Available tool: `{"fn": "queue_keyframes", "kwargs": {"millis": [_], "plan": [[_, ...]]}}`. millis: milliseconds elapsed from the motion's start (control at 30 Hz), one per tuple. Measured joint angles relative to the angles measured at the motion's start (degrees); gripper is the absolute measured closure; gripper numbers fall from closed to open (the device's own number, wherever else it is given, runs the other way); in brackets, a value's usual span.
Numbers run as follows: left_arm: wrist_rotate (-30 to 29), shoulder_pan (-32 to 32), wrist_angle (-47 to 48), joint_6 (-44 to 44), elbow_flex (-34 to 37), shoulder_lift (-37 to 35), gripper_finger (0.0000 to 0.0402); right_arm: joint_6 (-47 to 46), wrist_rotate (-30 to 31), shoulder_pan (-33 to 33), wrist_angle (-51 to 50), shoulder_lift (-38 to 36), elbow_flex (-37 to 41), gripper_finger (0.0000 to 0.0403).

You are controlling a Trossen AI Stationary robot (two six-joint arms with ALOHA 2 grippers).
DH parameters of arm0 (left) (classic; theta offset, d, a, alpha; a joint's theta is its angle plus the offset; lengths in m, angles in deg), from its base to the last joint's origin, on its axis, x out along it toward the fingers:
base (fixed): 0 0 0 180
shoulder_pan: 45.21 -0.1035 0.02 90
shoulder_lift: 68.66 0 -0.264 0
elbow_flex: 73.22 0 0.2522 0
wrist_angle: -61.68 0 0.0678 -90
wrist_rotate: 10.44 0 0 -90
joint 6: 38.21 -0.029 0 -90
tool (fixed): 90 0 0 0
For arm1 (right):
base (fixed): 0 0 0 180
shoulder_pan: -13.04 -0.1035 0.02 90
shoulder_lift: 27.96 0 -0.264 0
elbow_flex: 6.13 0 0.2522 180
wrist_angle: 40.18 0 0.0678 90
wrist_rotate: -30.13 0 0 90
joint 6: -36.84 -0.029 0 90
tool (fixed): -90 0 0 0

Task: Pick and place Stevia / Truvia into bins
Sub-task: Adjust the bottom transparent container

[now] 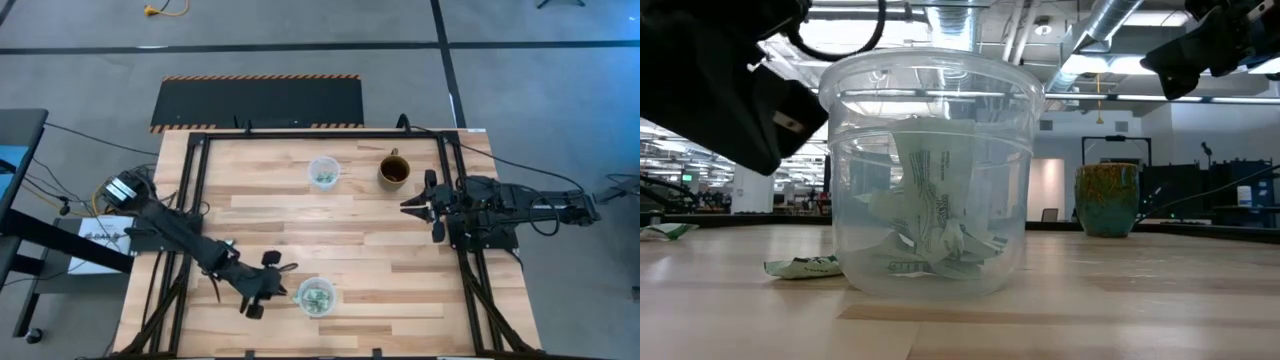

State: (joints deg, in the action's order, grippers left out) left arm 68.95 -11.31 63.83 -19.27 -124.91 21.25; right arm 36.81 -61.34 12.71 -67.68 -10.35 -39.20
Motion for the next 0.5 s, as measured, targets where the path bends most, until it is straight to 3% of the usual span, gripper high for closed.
{"fn": "queue_keyframes", "kwargs": {"millis": [167, 367, 500], "plan": [[4.3, -1.69, -7.9, -3.45, 0.0, 4.24, 0.0393, -0.01, 0.02, -0.01, 0.0, -0.01, 0.0, 0.0344], [5.47, -3.63, -16.09, -7.72, -0.33, 8.58, 0.0394, -0.01, 0.02, 0.01, 0.0, 0.01, 0.0, 0.0344], [6.52, -5.19, -16.97, -9.6, -2.17, 10.91, 0.0394, -0.01, 0.02, 0.01, 0.0, 0.01, 0.0, 0.0344]]}}
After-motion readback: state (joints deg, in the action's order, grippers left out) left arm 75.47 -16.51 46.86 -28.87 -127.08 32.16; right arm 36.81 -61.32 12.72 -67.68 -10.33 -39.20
